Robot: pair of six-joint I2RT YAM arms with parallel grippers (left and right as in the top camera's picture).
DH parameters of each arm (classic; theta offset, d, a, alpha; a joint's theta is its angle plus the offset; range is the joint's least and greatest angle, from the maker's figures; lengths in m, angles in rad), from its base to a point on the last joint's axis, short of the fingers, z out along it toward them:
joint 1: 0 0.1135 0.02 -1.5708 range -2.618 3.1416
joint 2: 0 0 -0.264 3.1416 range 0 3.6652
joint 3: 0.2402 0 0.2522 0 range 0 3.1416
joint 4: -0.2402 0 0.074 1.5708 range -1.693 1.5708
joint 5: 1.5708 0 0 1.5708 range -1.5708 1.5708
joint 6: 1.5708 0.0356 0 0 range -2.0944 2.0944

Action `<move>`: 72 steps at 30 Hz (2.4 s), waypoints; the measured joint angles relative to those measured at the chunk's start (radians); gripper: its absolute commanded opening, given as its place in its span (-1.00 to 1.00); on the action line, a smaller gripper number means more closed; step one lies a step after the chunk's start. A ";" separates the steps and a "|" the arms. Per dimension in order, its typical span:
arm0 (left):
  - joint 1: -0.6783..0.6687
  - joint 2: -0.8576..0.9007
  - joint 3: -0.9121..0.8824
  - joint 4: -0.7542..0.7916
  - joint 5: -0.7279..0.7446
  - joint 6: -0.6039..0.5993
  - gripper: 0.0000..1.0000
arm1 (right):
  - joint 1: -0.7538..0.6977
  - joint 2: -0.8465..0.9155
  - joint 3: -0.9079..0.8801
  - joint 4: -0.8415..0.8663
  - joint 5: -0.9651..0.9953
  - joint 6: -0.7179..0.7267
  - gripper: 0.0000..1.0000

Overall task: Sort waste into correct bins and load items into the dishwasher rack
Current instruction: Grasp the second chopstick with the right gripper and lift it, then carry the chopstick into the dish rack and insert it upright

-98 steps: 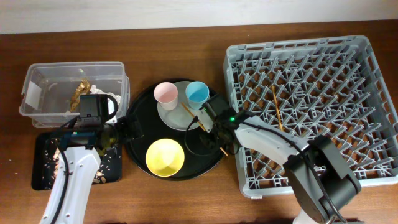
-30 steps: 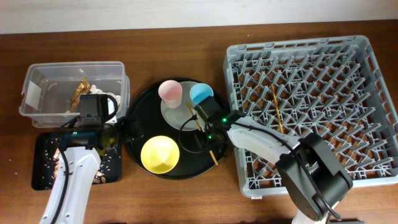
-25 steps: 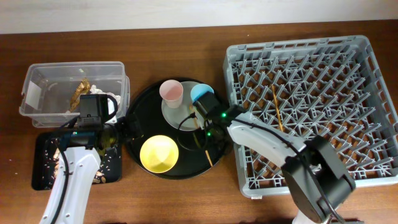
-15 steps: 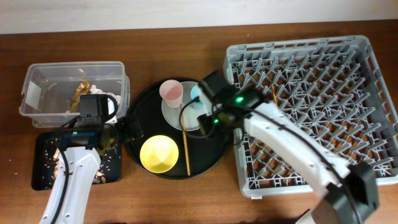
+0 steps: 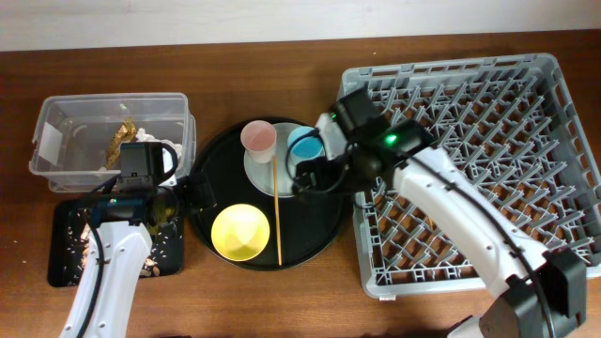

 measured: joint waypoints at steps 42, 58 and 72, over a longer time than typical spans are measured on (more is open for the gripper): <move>0.000 0.000 0.000 0.000 0.000 0.000 0.98 | 0.389 0.372 -0.061 0.336 0.671 0.582 -0.92; 0.000 0.000 0.000 0.000 0.000 0.000 0.98 | 0.312 0.001 -0.063 0.122 0.685 0.366 -0.92; 0.000 0.000 0.000 0.000 0.000 0.000 0.98 | -0.157 -0.153 -0.063 -0.071 0.696 -0.126 -0.92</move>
